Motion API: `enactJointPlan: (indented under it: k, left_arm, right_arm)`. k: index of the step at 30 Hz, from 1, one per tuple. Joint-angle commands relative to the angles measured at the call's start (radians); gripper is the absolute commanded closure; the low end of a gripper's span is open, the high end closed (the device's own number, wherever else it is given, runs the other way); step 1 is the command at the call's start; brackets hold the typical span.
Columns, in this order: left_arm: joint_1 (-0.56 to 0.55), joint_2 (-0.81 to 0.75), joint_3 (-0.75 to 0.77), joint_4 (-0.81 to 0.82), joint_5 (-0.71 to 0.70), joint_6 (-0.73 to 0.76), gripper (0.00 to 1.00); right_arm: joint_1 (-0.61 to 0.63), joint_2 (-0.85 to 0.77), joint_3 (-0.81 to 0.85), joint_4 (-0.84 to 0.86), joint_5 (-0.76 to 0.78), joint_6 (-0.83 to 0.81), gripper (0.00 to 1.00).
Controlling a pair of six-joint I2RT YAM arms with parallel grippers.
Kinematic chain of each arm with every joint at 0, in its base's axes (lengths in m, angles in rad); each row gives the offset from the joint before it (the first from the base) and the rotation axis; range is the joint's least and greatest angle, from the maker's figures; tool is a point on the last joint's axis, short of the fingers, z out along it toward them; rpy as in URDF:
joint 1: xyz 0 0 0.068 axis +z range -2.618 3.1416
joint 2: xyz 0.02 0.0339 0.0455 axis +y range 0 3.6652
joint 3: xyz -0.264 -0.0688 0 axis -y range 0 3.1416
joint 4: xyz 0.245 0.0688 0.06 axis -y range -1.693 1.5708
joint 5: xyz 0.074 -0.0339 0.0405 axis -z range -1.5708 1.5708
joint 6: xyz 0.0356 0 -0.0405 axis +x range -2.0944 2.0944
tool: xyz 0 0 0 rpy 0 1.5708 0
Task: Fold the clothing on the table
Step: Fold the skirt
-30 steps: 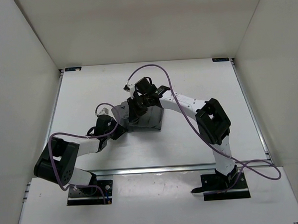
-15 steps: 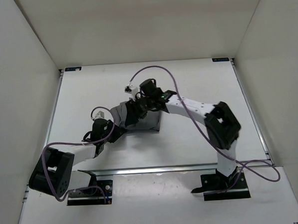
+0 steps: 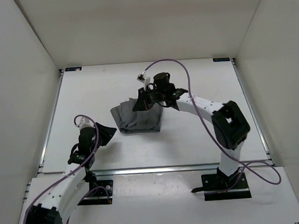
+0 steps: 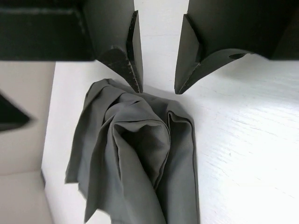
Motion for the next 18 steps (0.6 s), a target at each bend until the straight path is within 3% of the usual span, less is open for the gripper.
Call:
enactJointPlan:
  k: [1,8,13,15,18]
  left_arm:
    - [0.043,-0.111,0.017,-0.182,-0.044,-0.006,0.56]
    - [0.057,-0.227,0.129,-0.305,-0.089,0.051,0.56]
    - [0.06,-0.261,0.14,-0.33,-0.109,0.083,0.54]
    - [0.06,-0.259,0.163,-0.331,-0.092,0.103,0.53]
    - [0.058,-0.259,0.197,-0.346,-0.082,0.129,0.53]
  right_arm:
    - [0.03,0.122,0.096,0.047,-0.077,0.043,1.0]
    - [0.094,0.386,0.218,0.006,-0.107,0.045,1.0]
    - [0.13,0.553,0.376,-0.233,-0.021,-0.018,1.0]
    - [0.144,0.586,0.462,-0.351,-0.008,-0.079,1.0]
    - [0.147,0.514,0.473,-0.346,-0.018,-0.127,1.0]
